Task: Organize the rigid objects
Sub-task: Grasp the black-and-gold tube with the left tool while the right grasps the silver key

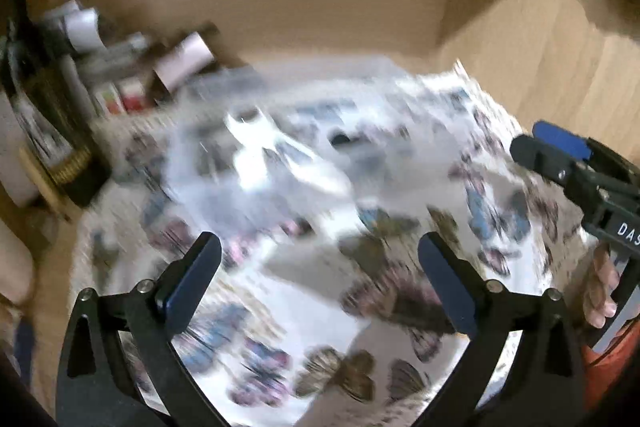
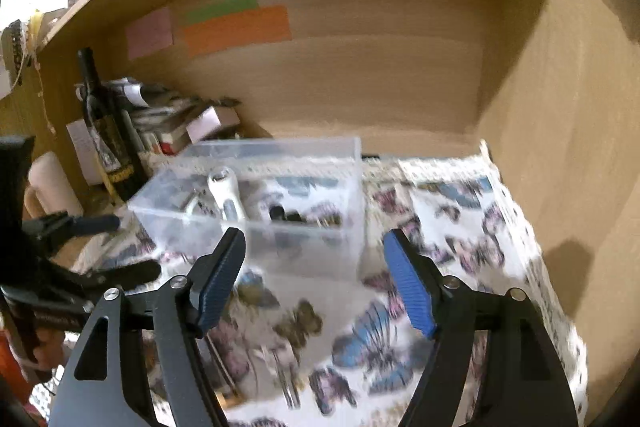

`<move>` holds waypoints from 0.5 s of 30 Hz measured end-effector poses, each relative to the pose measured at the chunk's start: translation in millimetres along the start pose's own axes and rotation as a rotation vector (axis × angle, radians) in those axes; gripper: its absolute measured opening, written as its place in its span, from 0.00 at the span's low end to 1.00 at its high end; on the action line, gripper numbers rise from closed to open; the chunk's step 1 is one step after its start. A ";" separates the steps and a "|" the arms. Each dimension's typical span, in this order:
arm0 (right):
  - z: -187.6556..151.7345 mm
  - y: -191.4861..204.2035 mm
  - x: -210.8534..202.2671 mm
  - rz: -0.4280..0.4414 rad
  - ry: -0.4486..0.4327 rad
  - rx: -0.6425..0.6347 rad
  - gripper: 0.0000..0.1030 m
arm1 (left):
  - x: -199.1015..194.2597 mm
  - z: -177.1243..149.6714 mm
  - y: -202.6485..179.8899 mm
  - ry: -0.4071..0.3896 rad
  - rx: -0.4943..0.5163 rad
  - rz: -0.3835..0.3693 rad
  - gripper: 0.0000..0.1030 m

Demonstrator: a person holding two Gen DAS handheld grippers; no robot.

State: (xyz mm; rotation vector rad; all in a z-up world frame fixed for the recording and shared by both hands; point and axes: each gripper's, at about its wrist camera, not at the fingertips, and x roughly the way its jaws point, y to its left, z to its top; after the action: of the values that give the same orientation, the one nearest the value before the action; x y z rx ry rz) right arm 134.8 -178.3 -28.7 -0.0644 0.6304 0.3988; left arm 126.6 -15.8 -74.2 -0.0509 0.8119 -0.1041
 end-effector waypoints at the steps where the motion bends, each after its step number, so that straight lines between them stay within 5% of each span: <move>1: -6.9 -2.0 -0.6 -0.004 0.014 0.005 0.67 | 4.3 -5.9 -6.0 0.023 0.002 -0.011 0.97; 15: -54.1 -16.2 -6.1 -0.008 0.120 0.039 0.67 | 35.2 -54.7 -69.2 0.188 0.100 -0.087 0.99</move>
State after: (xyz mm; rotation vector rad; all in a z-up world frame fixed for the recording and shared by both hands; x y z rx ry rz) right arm 106.1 -205.0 -69.9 -0.0539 0.7560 0.3772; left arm 105.8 -88.8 -131.3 0.0183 0.9911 -0.2345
